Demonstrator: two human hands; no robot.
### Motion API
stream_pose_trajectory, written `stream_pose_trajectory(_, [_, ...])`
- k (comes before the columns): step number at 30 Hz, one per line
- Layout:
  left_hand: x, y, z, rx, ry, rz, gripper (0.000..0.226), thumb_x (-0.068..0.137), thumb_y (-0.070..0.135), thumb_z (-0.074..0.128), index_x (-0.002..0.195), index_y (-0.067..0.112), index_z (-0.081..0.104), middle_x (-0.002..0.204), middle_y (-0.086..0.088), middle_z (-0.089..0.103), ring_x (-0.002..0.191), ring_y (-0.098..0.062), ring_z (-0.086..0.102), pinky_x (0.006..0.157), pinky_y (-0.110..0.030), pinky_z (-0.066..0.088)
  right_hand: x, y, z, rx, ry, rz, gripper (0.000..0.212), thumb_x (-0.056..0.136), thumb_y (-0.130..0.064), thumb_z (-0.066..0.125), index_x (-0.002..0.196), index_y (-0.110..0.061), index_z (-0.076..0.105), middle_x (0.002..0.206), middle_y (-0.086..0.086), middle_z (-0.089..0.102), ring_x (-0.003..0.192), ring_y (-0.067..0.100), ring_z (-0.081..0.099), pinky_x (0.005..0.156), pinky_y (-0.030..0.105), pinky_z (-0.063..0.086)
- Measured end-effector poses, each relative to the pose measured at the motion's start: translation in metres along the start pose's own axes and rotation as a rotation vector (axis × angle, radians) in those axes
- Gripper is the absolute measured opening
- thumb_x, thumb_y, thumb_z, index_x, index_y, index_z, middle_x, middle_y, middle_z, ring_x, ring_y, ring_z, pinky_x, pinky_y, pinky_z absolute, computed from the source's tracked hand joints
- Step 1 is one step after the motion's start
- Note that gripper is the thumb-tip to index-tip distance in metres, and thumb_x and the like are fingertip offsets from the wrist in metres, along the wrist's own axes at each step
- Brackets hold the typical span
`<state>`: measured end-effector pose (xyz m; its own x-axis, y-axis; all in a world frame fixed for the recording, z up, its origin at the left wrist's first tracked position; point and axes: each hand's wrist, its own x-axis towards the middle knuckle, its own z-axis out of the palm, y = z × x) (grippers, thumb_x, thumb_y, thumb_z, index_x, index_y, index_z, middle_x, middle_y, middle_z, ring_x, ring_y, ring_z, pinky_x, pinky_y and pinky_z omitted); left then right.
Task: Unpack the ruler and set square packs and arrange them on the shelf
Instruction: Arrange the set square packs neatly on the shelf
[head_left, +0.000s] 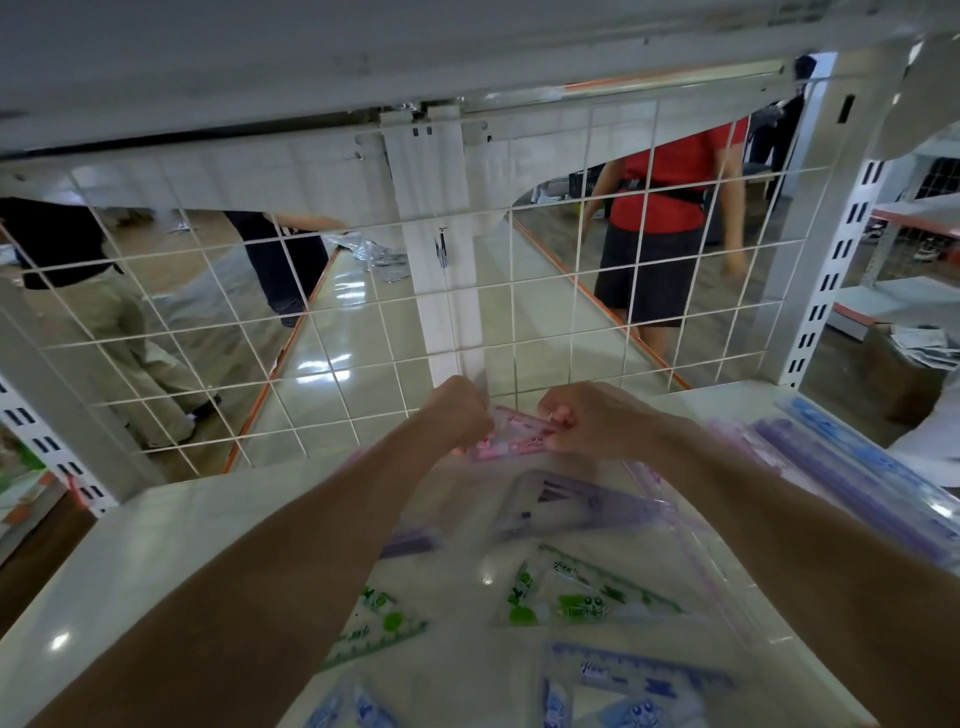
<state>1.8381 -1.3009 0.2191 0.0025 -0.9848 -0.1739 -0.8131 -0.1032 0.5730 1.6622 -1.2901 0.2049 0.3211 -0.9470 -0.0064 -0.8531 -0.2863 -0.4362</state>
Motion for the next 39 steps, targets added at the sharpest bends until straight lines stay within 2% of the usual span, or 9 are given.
stream_pose_trajectory(4, [-0.006,0.0,0.003,0.198,-0.016,0.081,0.019,0.085,0.013,0.062,0.098,-0.001,0.061,0.091,-0.014,0.062,0.083,-0.028,0.061,0.053,-0.023,0.04,0.0,-0.001,0.001,-0.033,0.022,-0.004,0.03,0.082,-0.024,0.068,0.112,-0.024,0.065,0.107,-0.003,0.065,0.093,0.015,0.055,0.075,0.023,0.037])
stream_pose_trajectory(9, [-0.01,-0.004,0.013,0.346,0.026,0.134,0.036,0.086,0.019,0.063,0.119,0.005,0.057,0.117,-0.012,0.06,0.105,-0.028,0.059,0.075,-0.027,0.043,0.001,-0.002,0.002,-0.066,0.024,-0.003,0.03,0.083,-0.024,0.068,0.112,-0.022,0.067,0.107,-0.002,0.066,0.098,0.018,0.058,0.082,0.027,0.046])
stream_pose_trajectory(15, [-0.012,-0.002,0.015,0.456,0.028,0.174,0.029,0.087,0.023,0.062,0.109,0.005,0.06,0.113,-0.012,0.062,0.104,-0.028,0.06,0.076,-0.027,0.043,0.001,-0.002,0.003,-0.058,0.035,0.005,0.025,0.083,-0.023,0.067,0.108,-0.019,0.07,0.106,0.001,0.066,0.09,0.015,0.055,0.076,0.024,0.04])
stream_pose_trajectory(21, [-0.032,-0.001,-0.006,0.397,0.043,0.181,0.034,0.089,0.022,0.058,0.118,0.004,0.059,0.12,-0.011,0.057,0.106,-0.026,0.057,0.076,-0.025,0.04,-0.02,-0.004,-0.025,-0.089,-0.008,-0.004,0.043,0.085,-0.032,0.064,0.127,-0.023,0.055,0.124,-0.002,0.058,0.107,0.013,0.053,0.087,0.025,0.042])
stream_pose_trajectory(25, [-0.052,0.004,-0.011,0.196,-0.166,0.105,0.024,0.093,0.02,0.056,0.107,0.002,0.063,0.097,-0.011,0.061,0.084,-0.023,0.059,0.074,-0.029,0.051,-0.061,-0.016,-0.035,-0.208,-0.244,-0.014,0.057,0.082,-0.033,0.07,0.134,-0.022,0.048,0.13,-0.004,0.051,0.116,0.016,0.049,0.096,0.03,0.041])
stream_pose_trajectory(28, [-0.06,0.01,-0.002,-0.004,-0.257,-0.037,0.016,0.093,0.012,0.054,0.1,0.0,0.062,0.09,-0.015,0.064,0.075,-0.026,0.061,0.083,-0.036,0.054,-0.075,-0.022,-0.023,-0.276,-0.325,-0.047,0.031,0.079,-0.03,0.068,0.105,-0.016,0.06,0.104,0.003,0.06,0.09,0.019,0.057,0.075,0.031,0.045])
stream_pose_trajectory(31, [-0.059,0.014,0.004,-0.064,-0.248,-0.111,0.023,0.096,0.018,0.052,0.087,-0.002,0.059,0.087,-0.018,0.065,0.067,-0.025,0.061,0.079,-0.039,0.056,-0.075,-0.026,-0.014,-0.299,-0.258,-0.041,0.016,0.077,-0.023,0.063,0.068,-0.014,0.052,0.072,0.004,0.053,0.065,0.017,0.051,0.057,0.028,0.04])
stream_pose_trajectory(37, [-0.061,0.024,0.009,-0.016,-0.276,-0.226,0.041,0.094,0.047,0.047,0.076,0.01,0.049,0.069,-0.006,0.051,0.057,-0.018,0.044,0.063,-0.027,0.041,-0.072,-0.032,-0.012,-0.267,-0.244,-0.059,0.01,0.08,-0.021,0.063,0.075,-0.013,0.058,0.064,-0.001,0.047,0.064,0.016,0.049,0.059,0.025,0.04])
stream_pose_trajectory(39, [-0.06,0.022,0.009,-0.011,-0.277,-0.208,0.043,0.092,0.052,0.05,0.084,0.01,0.052,0.079,-0.008,0.056,0.066,-0.019,0.051,0.067,-0.028,0.045,-0.072,-0.029,-0.013,-0.205,-0.242,-0.053,0.015,0.077,-0.029,0.066,0.074,-0.017,0.057,0.07,-0.002,0.05,0.065,0.015,0.05,0.063,0.03,0.043])
